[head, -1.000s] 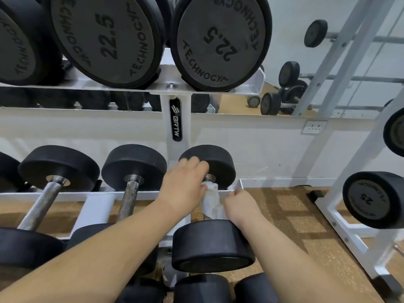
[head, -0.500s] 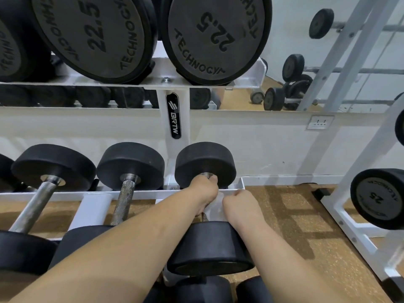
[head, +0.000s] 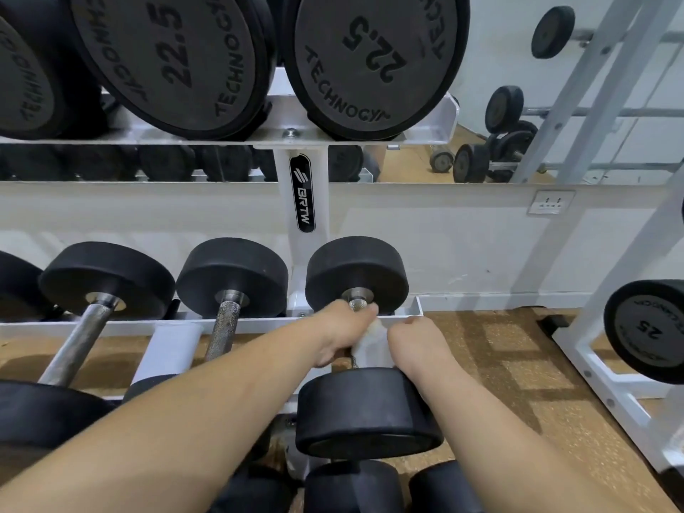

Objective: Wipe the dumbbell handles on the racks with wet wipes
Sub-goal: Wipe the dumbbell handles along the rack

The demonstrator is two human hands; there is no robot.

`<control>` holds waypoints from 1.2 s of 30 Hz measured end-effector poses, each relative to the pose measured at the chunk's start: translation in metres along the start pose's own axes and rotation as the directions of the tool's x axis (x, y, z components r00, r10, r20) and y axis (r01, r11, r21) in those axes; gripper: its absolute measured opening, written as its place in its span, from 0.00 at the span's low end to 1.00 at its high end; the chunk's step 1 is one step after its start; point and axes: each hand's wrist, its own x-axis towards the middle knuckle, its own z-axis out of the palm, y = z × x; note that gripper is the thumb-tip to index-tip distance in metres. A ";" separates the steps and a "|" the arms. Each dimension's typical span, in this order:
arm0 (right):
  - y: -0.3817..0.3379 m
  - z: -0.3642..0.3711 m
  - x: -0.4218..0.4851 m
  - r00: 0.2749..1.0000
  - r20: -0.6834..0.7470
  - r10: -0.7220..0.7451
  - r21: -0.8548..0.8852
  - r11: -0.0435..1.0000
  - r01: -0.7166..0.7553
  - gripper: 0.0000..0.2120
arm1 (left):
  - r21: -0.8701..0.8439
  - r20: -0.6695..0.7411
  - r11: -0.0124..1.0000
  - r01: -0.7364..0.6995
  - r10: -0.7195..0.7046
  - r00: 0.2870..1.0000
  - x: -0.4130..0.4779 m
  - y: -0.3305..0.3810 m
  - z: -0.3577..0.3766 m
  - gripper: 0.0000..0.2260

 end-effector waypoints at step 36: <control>-0.004 -0.012 -0.010 0.995 0.073 0.073 0.586 0.804 -0.102 0.10 | -0.075 -0.022 0.995 -0.061 0.059 0.998 -0.063 0.002 -0.060 0.26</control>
